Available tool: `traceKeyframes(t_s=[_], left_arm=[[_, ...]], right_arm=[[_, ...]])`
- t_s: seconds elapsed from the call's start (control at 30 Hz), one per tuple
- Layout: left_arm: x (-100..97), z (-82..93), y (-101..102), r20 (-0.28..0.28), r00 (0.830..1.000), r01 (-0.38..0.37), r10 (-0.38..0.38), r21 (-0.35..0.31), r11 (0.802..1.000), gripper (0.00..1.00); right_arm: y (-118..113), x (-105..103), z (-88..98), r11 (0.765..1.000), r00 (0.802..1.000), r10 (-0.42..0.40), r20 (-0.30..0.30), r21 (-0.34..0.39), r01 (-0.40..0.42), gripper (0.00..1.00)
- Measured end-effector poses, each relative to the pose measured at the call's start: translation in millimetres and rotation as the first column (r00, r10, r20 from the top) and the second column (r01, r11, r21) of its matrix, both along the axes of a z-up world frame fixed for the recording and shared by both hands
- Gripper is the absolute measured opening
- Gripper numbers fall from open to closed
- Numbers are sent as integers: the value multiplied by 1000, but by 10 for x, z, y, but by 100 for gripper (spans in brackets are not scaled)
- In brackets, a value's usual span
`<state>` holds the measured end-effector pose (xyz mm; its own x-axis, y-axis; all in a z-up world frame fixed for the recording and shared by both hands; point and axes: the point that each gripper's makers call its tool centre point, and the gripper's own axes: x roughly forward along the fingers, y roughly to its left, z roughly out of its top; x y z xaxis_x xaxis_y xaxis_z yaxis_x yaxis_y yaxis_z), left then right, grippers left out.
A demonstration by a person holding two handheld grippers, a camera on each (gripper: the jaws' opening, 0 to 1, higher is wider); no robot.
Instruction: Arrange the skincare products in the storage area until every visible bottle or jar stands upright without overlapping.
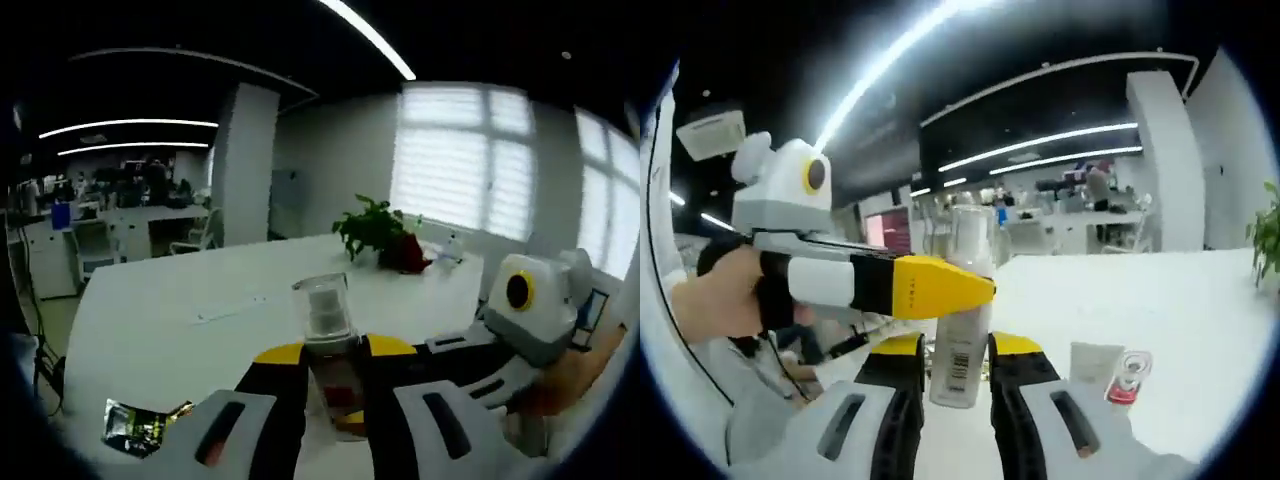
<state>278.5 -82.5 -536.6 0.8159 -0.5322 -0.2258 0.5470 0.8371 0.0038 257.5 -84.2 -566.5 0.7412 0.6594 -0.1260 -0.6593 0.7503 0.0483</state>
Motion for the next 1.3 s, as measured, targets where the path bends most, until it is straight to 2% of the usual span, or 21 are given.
traceKeyframes(t_s=[0.07,0.17,0.43,0.53,0.6,0.63,0.7,0.73,0.77,0.83,0.87,0.9,0.97,1.0,1.03,1.07,1.13,1.17,1.2,1.23,1.3], left_arm=[[-36,73,-44,42,998,-36,35,17,999,22],[-111,121,-77,78,996,-51,48,33,998,22],[-162,129,-83,72,997,-35,34,6,999,22],[-204,160,-175,152,983,90,-101,77,993,23],[-252,213,-190,172,970,166,-169,31,986,25],[-329,221,-238,161,952,264,-262,14,965,27],[-347,225,-196,133,945,301,-297,-10,953,32],[-407,214,-206,126,919,375,-373,9,927,34],[-401,228,-170,124,919,375,-374,9,927,35],[-458,264,-139,123,891,438,-437,26,899,33],[-475,306,-127,131,877,462,-462,34,886,34],[-531,303,-133,116,857,500,-502,51,865,34],[-595,302,-132,97,818,557,-568,116,822,31],[-657,287,-150,67,792,598,-607,118,793,30],[-668,307,-154,60,789,604,-612,115,789,31],[-714,349,-187,68,760,639,-647,106,762,31],[-706,373,-190,62,755,646,-653,107,756,31],[-733,363,-203,48,735,668,-676,122,734,30],[-722,360,-203,46,732,670,-680,134,731,30],[-787,359,-228,32,698,707,-716,133,695,29],[-851,339,-240,2,663,741,-749,139,656,26]], right_arm=[[-46,15,104,998,997,-55,52,6,55,20],[-42,-11,121,998,997,-57,56,16,56,21],[-95,-10,96,996,1000,-21,14,89,20,19],[-124,-16,70,981,999,21,-36,192,-14,18],[-123,-52,55,965,992,115,-45,242,-101,18],[-177,-42,77,960,992,121,-27,259,-110,19],[-164,-151,105,947,973,230,14,227,-227,19],[-188,-157,113,949,971,239,30,204,-240,19],[-161,-230,113,930,951,307,24,203,-305,19],[-180,-302,172,908,932,360,50,209,-362,19],[-164,-384,179,883,906,421,54,203,-422,19],[-183,-378,171,889,905,419,69,171,-425,19],[-152,-479,138,861,872,486,61,140,-489,19],[-136,-504,128,855,864,500,66,123,-504,19],[-120,-557,128,834,843,533,68,127,-537,19],[-104,-589,148,821,831,550,86,125,-556,19],[-87,-648,146,799,808,583,88,121,-589,19],[-84,-660,148,793,800,592,96,108,-599,19],[-79,-676,151,785,793,602,97,109,-609,19],[-75,-693,157,774,782,615,100,111,-623,19],[-72,-711,168,760,769,631,106,118,-640,19]])
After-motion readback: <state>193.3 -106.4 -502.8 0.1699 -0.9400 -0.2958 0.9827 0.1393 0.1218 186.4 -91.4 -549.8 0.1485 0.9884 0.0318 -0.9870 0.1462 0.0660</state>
